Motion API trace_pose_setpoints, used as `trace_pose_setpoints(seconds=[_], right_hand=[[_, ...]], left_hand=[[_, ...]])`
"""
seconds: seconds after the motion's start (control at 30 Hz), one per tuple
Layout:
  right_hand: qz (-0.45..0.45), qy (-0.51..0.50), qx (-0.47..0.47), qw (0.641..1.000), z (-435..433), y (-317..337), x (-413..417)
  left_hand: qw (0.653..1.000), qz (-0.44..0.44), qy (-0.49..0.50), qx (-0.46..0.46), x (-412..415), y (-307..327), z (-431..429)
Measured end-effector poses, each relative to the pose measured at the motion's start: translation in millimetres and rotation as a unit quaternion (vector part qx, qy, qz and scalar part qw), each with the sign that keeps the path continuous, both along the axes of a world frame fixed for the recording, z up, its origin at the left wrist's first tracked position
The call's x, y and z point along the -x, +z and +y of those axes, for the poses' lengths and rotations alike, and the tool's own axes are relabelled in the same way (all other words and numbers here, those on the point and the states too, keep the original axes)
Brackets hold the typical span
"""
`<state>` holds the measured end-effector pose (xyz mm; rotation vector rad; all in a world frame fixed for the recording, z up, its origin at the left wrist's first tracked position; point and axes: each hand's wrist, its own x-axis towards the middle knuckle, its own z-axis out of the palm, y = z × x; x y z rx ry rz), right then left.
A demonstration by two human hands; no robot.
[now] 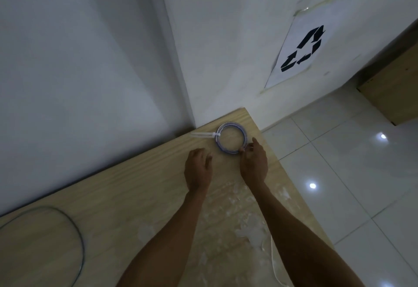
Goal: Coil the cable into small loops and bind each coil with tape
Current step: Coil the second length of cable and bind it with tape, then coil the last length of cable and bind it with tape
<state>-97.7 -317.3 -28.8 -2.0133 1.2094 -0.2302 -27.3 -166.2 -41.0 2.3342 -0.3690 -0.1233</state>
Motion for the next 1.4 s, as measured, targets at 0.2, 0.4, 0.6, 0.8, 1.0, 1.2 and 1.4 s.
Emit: trace_pose_setpoints(seconds=[0.2, 0.4, 0.6, 0.8, 1.0, 1.2, 1.4], right_hand=[[0.094, 0.104, 0.101, 0.985, 112.5, -27.2, 41.6], [0.134, 0.229, 0.154, 0.952, 246.6, -42.1, 70.4], [0.165, 0.286, 0.144, 0.933, 356.8, -35.3, 79.1], [0.200, 0.335, 0.111, 0.914, 444.6, -14.0, 90.8], [0.062, 0.418, 0.066, 0.904, 488.8, 31.6, 81.3], [-0.117, 0.403, 0.124, 0.899, 489.2, 100.7, 55.9], [-0.174, 0.336, 0.003, 0.926, 456.2, 196.3, 15.2]], left_hand=[[0.976, -0.109, -0.019, -0.186, 37.9, -34.9, 153.5], [0.933, -0.025, 0.139, -0.332, 90.0, -24.7, 330.9], [0.980, -0.037, 0.091, -0.175, 122.4, -23.2, 442.3], [0.984, 0.062, 0.043, -0.160, 112.4, 15.4, 475.9], [0.985, 0.127, -0.082, -0.086, 91.2, 72.2, 483.9], [0.968, 0.209, 0.007, 0.141, 60.5, 155.3, 482.2], [0.991, 0.077, -0.111, 0.014, 14.0, 201.4, 484.5]])
